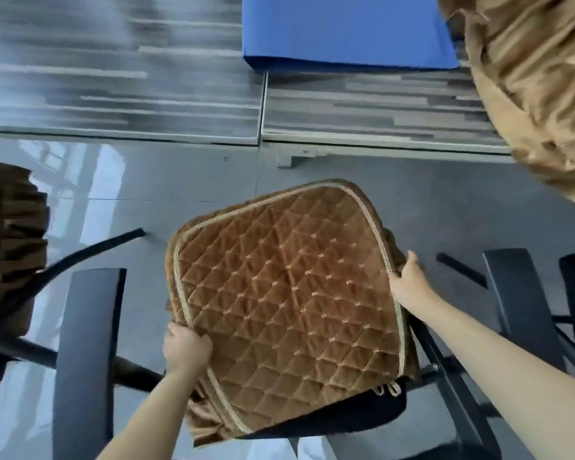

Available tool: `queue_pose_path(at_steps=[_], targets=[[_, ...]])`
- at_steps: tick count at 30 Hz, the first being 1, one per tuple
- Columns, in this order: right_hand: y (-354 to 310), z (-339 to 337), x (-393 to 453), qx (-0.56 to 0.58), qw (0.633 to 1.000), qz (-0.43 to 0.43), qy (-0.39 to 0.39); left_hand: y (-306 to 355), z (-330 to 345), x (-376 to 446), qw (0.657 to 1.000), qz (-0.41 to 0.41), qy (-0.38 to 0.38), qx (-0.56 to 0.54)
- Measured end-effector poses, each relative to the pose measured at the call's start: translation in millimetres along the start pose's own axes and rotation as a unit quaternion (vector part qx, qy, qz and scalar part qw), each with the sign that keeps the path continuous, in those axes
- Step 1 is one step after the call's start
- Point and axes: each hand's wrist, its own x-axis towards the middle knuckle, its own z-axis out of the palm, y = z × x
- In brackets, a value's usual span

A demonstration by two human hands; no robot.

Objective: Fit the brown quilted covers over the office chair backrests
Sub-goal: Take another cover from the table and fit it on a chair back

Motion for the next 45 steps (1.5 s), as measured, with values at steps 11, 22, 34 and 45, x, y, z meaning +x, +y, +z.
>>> queue_pose_path(at_steps=[11,22,34,45], targets=[[29,18,0,-0.003,0.996,0.090,-0.022,2,-13,17,0.995,0.004,0.035,-0.098],[60,14,-49,-0.078,0.993,-0.045,0.078,-40,28,-15,0.961,0.131,0.145,0.197],[24,36,-47,0.005,0.993,0.011,0.121,13,13,4,0.973,0.096,0.137,-0.159],[-6,65,-49,-0.241,0.926,-0.274,0.095,19,17,12,0.937,0.281,0.148,0.143]])
